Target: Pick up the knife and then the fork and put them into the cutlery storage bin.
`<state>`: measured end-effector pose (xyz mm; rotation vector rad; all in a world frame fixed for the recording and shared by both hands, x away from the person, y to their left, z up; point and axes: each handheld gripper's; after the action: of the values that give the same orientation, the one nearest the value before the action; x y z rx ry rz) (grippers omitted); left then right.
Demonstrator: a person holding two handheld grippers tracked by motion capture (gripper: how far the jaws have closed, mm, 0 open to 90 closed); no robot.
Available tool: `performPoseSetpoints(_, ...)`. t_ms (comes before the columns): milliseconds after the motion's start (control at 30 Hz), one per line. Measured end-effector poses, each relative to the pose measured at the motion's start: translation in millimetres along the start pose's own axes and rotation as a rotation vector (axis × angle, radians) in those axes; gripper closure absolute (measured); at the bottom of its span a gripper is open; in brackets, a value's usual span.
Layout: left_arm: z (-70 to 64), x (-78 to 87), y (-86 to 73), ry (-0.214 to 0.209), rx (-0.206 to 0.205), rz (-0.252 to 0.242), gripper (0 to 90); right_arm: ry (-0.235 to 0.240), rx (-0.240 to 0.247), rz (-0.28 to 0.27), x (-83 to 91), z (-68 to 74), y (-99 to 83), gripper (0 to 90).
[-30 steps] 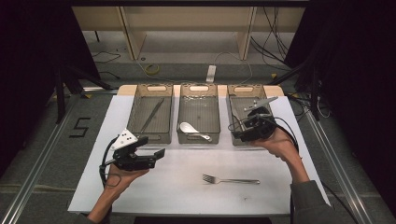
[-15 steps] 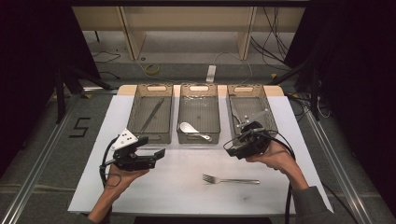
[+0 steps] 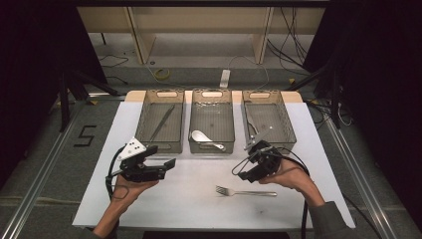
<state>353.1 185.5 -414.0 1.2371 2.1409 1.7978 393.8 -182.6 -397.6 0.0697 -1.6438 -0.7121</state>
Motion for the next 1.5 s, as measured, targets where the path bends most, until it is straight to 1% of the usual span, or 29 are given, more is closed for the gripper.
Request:
performPoseSetpoints(100,-0.4,0.0,0.1,-0.001,0.0,-0.001,16.9,0.0,0.024,0.034,-4.6,4.1,-2.2,29.9)
performPoseSetpoints(200,-0.3,-0.1,-0.1,-0.001,-0.002,0.002,16.9,0.006,0.03,0.061,-10.3,7.2,-6.2,30.7)
performPoseSetpoints(300,-0.2,0.3,0.1,-0.001,-0.002,-0.001,16.9,0.013,0.04,0.095,-16.2,10.6,-10.7,34.9)
performPoseSetpoints(367,-0.3,0.1,0.0,0.0,-0.002,0.0,16.9,0.013,0.055,0.12,-19.8,14.5,-12.6,37.4)
performPoseSetpoints(467,-0.8,0.2,0.1,-0.001,-0.005,-0.001,16.9,0.009,0.086,0.138,-24.0,19.3,-14.8,43.9)
performPoseSetpoints(567,-0.7,0.2,0.1,-0.001,-0.004,-0.001,16.9,0.007,0.099,0.158,-27.6,22.0,-16.7,48.7)
performPoseSetpoints(633,-0.7,0.1,0.1,-0.001,-0.006,0.001,16.9,0.019,0.105,0.166,-30.1,22.9,-17.6,51.6)
performPoseSetpoints(667,-0.8,0.0,-0.1,-0.001,-0.008,0.003,16.9,0.025,0.097,0.169,-31.8,24.3,-17.5,53.0)
performPoseSetpoints(700,-0.7,0.1,0.1,-0.002,-0.011,0.004,16.9,0.026,0.121,0.179,-33.5,24.3,-18.1,54.4)
performPoseSetpoints(733,-0.7,0.1,0.1,-0.002,-0.011,0.004,16.9,0.029,0.119,0.183,-35.0,25.4,-18.0,55.9)
performPoseSetpoints(767,-1.0,0.1,0.1,-0.003,-0.004,0.0,16.9,0.032,0.131,0.189,-36.2,25.5,-18.4,57.3)
performPoseSetpoints(867,-0.8,0.1,0.0,-0.002,-0.008,0.004,16.9,0.036,0.121,0.203,-38.6,27.3,-18.6,59.9)
performPoseSetpoints(967,-1.2,-0.3,0.0,-0.004,-0.012,0.004,16.9,0.04,0.122,0.213,-40.9,28.3,-19.3,62.3)
performPoseSetpoints(1100,-1.2,-0.3,0.0,-0.004,-0.011,0.004,16.9,0.04,0.154,0.227,-44.4,26.9,-21.3,65.9)
performPoseSetpoints(1267,-1.5,-0.5,-0.1,-0.004,-0.012,0.004,16.9,0.044,0.153,0.233,-45.8,27.2,-21.9,68.7)
performPoseSetpoints(1300,-1.6,-0.5,-0.1,-0.004,-0.013,0.005,16.9,0.042,0.148,0.235,-46.5,27.7,-22.0,69.0)
performPoseSetpoints(1333,-1.6,-0.6,-0.2,-0.004,-0.014,0.006,16.9,0.048,0.137,0.25,-46.3,28.4,-21.6,69.4)
performPoseSetpoints(1367,-1.6,-0.5,-0.2,-0.004,-0.014,0.006,16.9,0.042,0.161,0.245,-47.9,27.2,-22.8,70.0)
performPoseSetpoints(1467,-1.4,-0.4,-0.1,-0.004,-0.013,0.005,16.9,0.047,0.145,0.254,-49.6,27.7,-23.2,72.3)
performPoseSetpoints(1500,-1.4,-0.5,-0.2,-0.003,-0.014,0.006,16.9,0.046,0.147,0.257,-50.3,27.9,-23.4,72.6)
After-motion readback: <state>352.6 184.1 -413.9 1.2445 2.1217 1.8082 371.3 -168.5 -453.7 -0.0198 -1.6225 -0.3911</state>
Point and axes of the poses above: each handheld gripper's, and its own axes: x roughly backward along the jaws, y roughly out of its top, z roughly to its left, and after that the axes turned 10 degrees about x, right-handed
